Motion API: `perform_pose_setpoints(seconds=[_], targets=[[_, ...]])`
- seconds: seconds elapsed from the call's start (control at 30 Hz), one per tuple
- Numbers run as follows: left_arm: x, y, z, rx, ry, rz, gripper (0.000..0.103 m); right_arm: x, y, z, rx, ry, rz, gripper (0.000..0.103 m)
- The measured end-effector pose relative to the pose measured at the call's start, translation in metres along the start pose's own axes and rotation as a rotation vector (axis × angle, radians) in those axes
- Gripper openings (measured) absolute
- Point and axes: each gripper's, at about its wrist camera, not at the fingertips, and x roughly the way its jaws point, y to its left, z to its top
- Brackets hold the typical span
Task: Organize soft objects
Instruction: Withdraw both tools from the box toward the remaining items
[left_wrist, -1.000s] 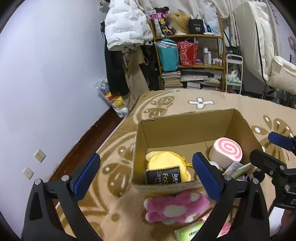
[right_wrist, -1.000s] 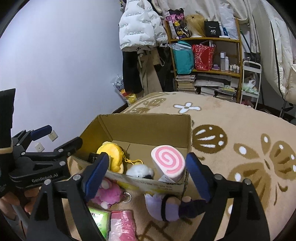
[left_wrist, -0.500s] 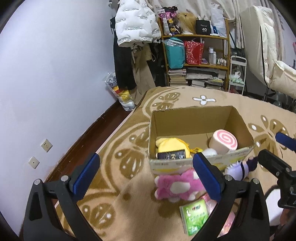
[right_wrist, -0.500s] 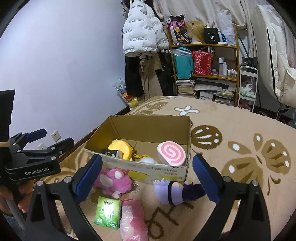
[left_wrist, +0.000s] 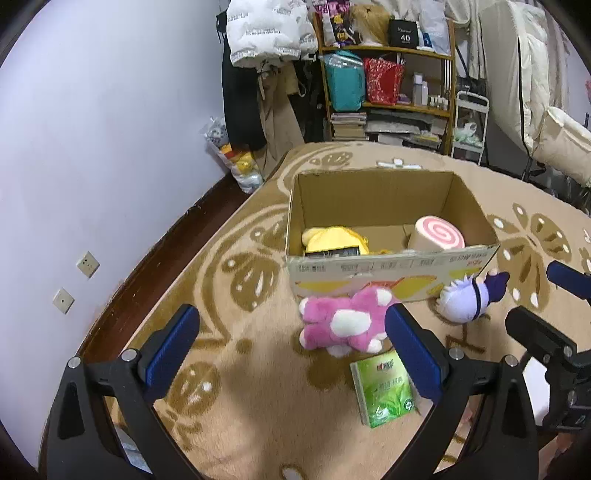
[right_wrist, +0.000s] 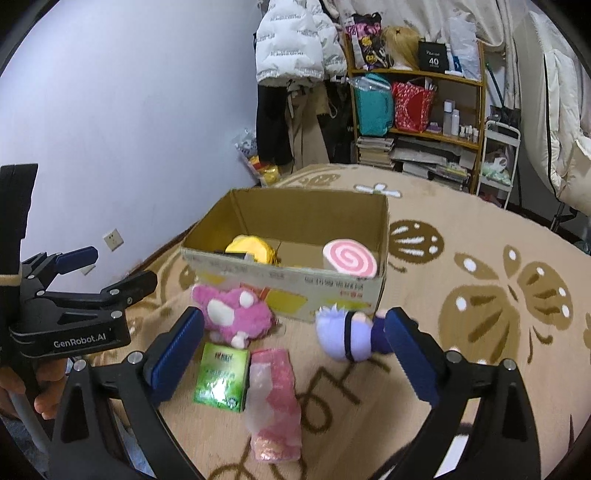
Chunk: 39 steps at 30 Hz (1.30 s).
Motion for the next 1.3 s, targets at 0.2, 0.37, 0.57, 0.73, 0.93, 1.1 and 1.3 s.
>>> perform_pose_setpoints(seconds=[0.2,0.37,0.57,0.73,0.93,1.1,1.3], targets=[[0.012,-0.001,-0.008,-0.016,0.055,-0.019,0.1,0.01,0.003,-0.012,-0.001,0.055,0.009,0.102],[0.025,-0.007,-0.013,-0.009,0.102,-0.039,0.1,0.022,0.005,-0.02,0.0,0.103,0.022,0.102],[0.041,-0.017,-0.018,0.002,0.157,-0.059,0.1,0.036,0.003,-0.028,0.006,0.163,0.025,0.102],[0.052,-0.025,-0.022,0.016,0.194,-0.058,0.1,0.046,0.001,-0.032,0.013,0.206,0.025,0.102],[0.067,-0.028,-0.026,0.013,0.239,-0.055,0.1,0.061,-0.003,-0.038,0.026,0.265,0.019,0.102],[0.076,-0.027,-0.026,0.003,0.26,-0.069,0.1,0.07,-0.006,-0.04,0.042,0.296,0.019,0.102],[0.085,-0.032,-0.028,-0.001,0.296,-0.113,0.1,0.079,-0.006,-0.044,0.033,0.339,0.023,0.102]])
